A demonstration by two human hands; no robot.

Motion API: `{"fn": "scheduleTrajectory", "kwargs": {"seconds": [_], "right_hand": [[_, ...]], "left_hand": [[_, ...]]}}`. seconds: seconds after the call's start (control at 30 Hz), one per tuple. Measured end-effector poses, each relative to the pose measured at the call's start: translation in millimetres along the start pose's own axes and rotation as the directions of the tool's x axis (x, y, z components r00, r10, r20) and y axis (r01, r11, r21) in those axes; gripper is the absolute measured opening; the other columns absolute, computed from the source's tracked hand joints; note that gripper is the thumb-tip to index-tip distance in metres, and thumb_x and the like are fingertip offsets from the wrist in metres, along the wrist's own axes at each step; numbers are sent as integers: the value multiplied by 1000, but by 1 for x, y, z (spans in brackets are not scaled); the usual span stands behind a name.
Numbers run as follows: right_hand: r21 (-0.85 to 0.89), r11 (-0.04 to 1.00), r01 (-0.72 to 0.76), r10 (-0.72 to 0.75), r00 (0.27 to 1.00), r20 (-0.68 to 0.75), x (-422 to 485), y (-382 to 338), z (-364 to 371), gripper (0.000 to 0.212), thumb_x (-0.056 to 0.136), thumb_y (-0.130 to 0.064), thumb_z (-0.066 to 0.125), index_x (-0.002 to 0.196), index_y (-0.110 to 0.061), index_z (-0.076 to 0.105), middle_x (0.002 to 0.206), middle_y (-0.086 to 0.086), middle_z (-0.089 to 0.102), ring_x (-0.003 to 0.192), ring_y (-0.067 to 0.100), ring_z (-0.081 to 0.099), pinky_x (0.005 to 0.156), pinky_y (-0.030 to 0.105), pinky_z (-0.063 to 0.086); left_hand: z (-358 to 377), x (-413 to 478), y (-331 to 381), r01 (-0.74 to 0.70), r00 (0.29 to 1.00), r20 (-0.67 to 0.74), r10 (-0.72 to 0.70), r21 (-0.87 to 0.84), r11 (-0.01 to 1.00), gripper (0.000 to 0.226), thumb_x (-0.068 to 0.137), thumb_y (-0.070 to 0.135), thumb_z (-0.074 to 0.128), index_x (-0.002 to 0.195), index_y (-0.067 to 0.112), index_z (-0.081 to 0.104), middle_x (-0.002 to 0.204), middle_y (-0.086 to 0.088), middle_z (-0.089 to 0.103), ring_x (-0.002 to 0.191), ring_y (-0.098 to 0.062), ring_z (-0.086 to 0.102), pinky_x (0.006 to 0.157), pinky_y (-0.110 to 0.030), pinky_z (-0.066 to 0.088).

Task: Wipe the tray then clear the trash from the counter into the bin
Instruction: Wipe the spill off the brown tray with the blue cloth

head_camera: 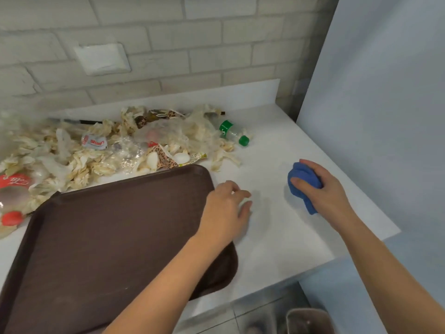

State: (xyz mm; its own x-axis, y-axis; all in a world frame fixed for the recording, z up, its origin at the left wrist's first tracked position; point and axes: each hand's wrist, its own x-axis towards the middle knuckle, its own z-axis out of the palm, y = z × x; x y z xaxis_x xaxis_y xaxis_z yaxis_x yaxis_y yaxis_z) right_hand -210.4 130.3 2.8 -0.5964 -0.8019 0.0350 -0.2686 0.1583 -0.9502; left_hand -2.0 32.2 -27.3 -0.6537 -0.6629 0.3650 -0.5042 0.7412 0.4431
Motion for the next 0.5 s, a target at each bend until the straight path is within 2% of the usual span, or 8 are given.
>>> {"fn": "scheduleTrajectory", "kwargs": {"seconds": [0.03, 0.1, 0.17, 0.23, 0.3, 0.33, 0.4, 0.5], "right_hand": [[-114, 992, 60, -61, 998, -2, 12, 9, -9, 46, 84, -23, 69, 127, -30, 53, 111, -12, 58, 93, -10, 57, 77, 4, 42], [-341, 928, 148, -142, 989, 42, 35, 29, -26, 47, 81, -35, 69, 125, -33, 52, 104, -11, 52, 91, -2, 54, 83, 15, 41], [-495, 845, 201, -170, 980, 108, 53, 45, -38, 50, 79, -39, 67, 126, -33, 51, 105, -10, 49, 93, 3, 51, 84, 23, 40], [-545, 799, 254, -174, 965, 195, 63, 55, -43, 50, 79, -37, 68, 126, -39, 51, 108, -10, 45, 95, 7, 48, 86, 25, 39], [-558, 765, 321, -173, 937, 302, 66, 64, -44, 46, 78, -44, 66, 121, -45, 52, 108, -6, 47, 95, 15, 50, 89, 28, 39], [-604, 721, 338, -151, 928, 340, 67, 72, -44, 50, 78, -49, 64, 125, -39, 52, 116, -1, 49, 102, 20, 51, 93, 32, 39], [-702, 618, 354, -96, 920, 379, 67, 87, -42, 75, 76, -70, 49, 138, -28, 42, 140, 5, 41, 124, 27, 42, 105, 43, 33], [-750, 565, 345, -68, 925, 374, 69, 89, -41, 97, 68, -90, 17, 145, -34, 29, 154, 5, 21, 141, 28, 20, 115, 50, 14]], "left_hand": [[14, 9, 10, 3, 1000, 16, -3, 7, 1000, 26, 81, 29, 58, 95, 13, 73, 94, -9, 62, 83, -28, 62, 72, -36, 51], [40, 24, 25, 18, 999, 45, -20, 47, 999, 30, 80, 30, 60, 97, 9, 72, 100, -16, 64, 90, -34, 64, 78, -39, 52], [60, 36, 35, 47, 995, 83, -57, 116, 992, 41, 84, 35, 53, 111, 7, 67, 115, -21, 61, 108, -39, 59, 92, -45, 47], [71, 43, 42, 123, 961, 217, -170, 211, 970, 55, 95, 42, 43, 139, 10, 43, 145, -20, 37, 137, -37, 31, 112, -46, 25], [80, 44, 43, 168, 900, 335, -280, 325, 931, 66, 97, 52, 32, 150, 17, 16, 158, -12, 9, 145, -31, 5, 117, -46, 6], [83, 44, 44, 172, 873, 372, -315, 369, 913, 69, 96, 56, 29, 151, 19, 10, 158, -11, 2, 145, -30, 0, 117, -47, 3], [90, 40, 44, 179, 844, 409, -348, 396, 901, 71, 95, 59, 26, 151, 19, 8, 159, -12, -1, 145, -31, -2, 117, -47, 2], [88, 36, 47, 227, 868, 358, -344, 331, 916, 69, 94, 56, 37, 149, 17, 22, 157, -15, 8, 144, -31, 7, 117, -44, 7]]}}
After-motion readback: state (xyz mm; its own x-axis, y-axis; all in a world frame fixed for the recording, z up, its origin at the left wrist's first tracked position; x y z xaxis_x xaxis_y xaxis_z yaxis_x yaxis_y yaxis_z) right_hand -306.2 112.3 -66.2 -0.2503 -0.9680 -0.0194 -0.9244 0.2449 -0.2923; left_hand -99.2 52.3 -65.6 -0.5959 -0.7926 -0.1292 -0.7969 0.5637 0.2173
